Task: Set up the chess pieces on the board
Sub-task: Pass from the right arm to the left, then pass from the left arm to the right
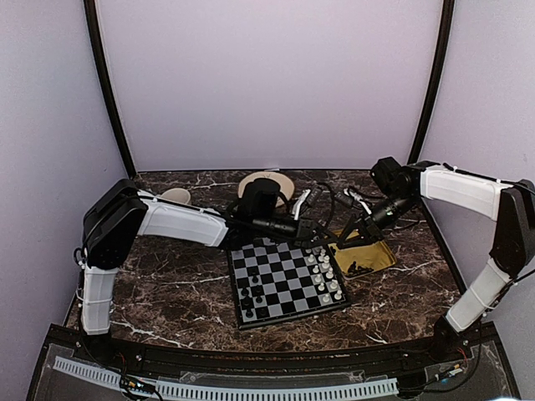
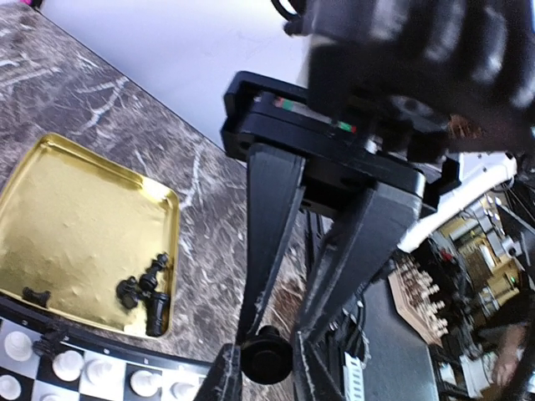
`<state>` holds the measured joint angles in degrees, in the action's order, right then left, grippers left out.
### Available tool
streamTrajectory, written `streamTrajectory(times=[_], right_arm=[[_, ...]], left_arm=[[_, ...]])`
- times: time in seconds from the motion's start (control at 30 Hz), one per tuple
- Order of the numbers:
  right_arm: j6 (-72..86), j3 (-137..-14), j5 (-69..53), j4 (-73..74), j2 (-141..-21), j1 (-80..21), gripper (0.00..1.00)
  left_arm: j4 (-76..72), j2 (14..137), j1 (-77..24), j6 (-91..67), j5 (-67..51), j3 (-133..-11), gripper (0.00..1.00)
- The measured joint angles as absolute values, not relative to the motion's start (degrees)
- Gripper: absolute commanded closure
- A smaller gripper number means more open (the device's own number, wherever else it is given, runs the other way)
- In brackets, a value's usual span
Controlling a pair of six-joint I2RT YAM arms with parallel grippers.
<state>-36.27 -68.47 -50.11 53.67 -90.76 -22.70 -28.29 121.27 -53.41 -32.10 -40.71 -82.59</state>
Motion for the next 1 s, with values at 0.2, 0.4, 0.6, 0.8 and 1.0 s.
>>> streamTrajectory(times=[0.2,0.4,0.6,0.8,1.0], right_arm=[[-32.5,-68.6,-50.7,51.0,-90.0,-18.6,0.69],[-21.1,-70.8,-57.3,44.3,-90.1,-12.5,0.59],[-7.3,-72.0,-67.4,36.9,-96.7,-13.3,0.54],[4.0,-72.0,-72.8,31.1,-101.3,-17.5,0.54],[12.1,-71.5,-76.3,23.8,-101.2,-20.2,0.56]], left_arm=[[-35.3,117.7,-52.4,-35.5,-33.9,-73.9,0.83],[-43.9,111.8,-51.5,-38.5,-25.7,-66.1,0.83],[-50.7,110.2,-51.6,-40.7,-20.9,-64.1,0.83],[-54.7,110.3,-51.6,-42.9,-18.5,-63.5,0.83],[-56.4,110.6,-51.7,-44.2,-17.5,-63.5,0.83]])
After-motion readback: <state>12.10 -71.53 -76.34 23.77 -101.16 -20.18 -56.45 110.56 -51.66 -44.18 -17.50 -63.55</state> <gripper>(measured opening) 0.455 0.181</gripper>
